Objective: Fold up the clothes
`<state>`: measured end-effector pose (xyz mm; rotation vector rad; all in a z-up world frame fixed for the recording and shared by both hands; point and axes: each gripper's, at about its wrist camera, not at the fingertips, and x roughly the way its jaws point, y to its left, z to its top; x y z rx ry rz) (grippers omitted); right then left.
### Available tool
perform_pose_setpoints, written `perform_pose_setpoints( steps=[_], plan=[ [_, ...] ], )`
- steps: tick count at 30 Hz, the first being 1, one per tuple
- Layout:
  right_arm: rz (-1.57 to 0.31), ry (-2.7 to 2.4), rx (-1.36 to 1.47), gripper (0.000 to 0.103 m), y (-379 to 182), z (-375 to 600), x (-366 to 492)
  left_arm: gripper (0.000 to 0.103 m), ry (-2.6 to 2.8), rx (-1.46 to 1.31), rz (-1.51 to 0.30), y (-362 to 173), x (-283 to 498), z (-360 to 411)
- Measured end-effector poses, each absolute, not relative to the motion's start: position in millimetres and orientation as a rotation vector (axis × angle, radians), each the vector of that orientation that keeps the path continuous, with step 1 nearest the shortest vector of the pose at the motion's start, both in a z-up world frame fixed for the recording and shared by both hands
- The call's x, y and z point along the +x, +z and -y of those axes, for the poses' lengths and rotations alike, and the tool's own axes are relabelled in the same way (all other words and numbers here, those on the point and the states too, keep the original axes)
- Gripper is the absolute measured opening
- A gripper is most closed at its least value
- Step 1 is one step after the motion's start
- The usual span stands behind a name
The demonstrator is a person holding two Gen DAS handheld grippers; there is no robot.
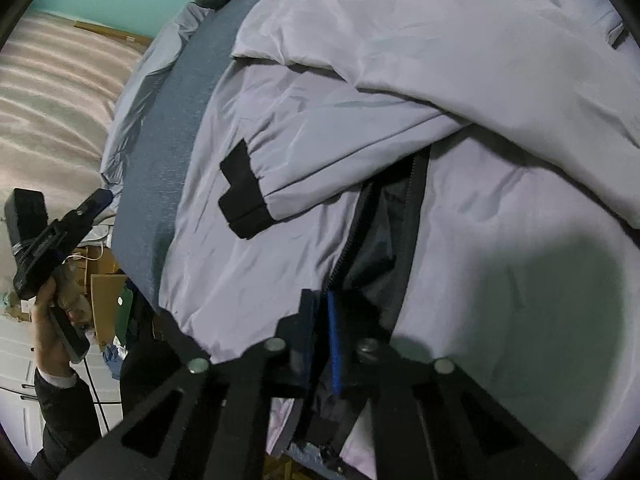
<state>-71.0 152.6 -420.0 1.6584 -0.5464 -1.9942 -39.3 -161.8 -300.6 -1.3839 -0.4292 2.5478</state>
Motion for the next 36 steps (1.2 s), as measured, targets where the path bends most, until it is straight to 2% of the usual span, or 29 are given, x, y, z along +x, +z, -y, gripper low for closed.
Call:
perform_pose_setpoints(
  steps=[12, 18, 30, 36],
  plan=[
    [0.534, -2.099, 1.659, 0.002, -403.1, -190.5, -65.1, 0.028, 2.441, -1.488, 0.473, -347.1, -65.8, 151.1],
    [0.541, -2.13, 1.663, 0.002, -401.2, -198.9, -67.2, 0.031, 2.358, -1.525, 0.578, -376.8, -81.0, 149.7],
    [0.54, -2.12, 1.669, 0.002, -404.0, -195.8, -65.0, 0.031, 2.32, -1.434, 0.652, -370.2, -77.7, 131.6],
    [0.537, -2.111, 1.676, 0.002, -405.9, -193.7, -65.3, 0.03, 2.318, -1.488, 0.551, -379.5, -81.6, 119.0]
  ],
)
